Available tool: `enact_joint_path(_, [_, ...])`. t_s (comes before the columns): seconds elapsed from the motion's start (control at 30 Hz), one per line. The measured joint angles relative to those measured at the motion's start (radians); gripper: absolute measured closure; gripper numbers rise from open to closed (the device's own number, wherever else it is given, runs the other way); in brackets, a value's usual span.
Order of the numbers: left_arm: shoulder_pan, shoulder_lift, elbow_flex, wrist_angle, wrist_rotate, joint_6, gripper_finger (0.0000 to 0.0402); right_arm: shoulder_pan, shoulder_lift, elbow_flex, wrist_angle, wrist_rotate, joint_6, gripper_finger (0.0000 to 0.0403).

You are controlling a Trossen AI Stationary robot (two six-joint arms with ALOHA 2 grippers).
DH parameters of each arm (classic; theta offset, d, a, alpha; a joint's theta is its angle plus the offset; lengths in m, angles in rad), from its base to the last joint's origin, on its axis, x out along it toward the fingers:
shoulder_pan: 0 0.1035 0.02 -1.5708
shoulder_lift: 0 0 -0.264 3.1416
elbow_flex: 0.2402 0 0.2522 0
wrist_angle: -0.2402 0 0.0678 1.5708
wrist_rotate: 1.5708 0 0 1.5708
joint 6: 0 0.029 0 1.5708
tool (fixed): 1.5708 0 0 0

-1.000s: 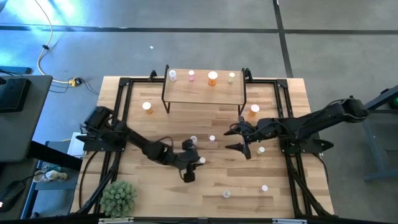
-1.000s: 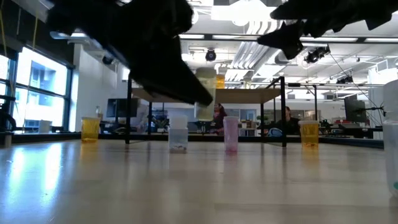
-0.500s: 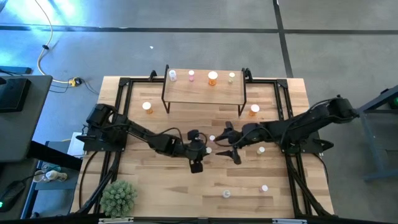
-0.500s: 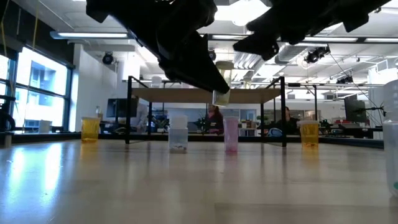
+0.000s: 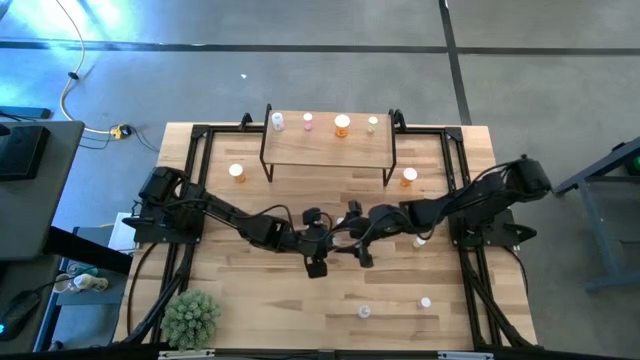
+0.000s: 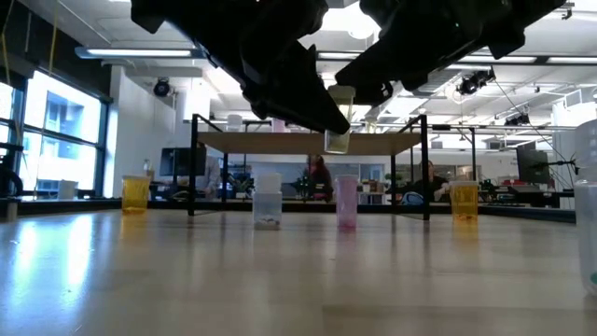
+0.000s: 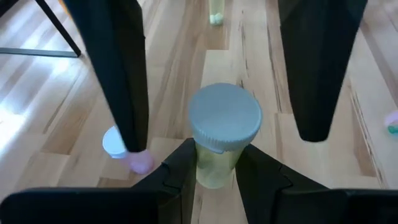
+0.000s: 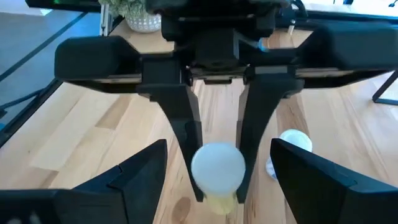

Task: Pick and place medicine bottles onto shelf by color
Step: Put the left yellow pill bottle on the shelf aligned with the other yellow pill bottle

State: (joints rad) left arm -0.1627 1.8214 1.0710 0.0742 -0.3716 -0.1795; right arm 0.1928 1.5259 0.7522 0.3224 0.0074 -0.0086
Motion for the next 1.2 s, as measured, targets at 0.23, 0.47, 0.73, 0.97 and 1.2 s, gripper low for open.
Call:
enact_joint_path(0.23, [0.000,0.000,0.000,0.001,-0.017,0.000,0.0314,0.000,0.006,0.006,-0.025,0.000,0.000,0.0141])
enact_joint_path(0.47, [0.007,0.000,0.000,0.004,-0.036,0.000,0.0314,0.000,0.006,0.006,-0.024,0.000,0.000,0.0205])
enact_joint_path(0.73, [0.012,0.000,0.000,0.005,-0.031,0.000,0.0314,-0.001,0.006,0.006,-0.025,0.004,0.000,0.0260])
enact_joint_path(0.97, [0.012,0.000,0.000,0.005,-0.029,0.000,0.0314,-0.001,0.006,0.006,-0.026,0.004,0.000,0.0284])
enact_joint_path(1.2, [0.012,0.000,0.000,0.005,-0.029,0.000,0.0305,-0.001,0.006,0.006,-0.027,0.003,0.000,0.0289])
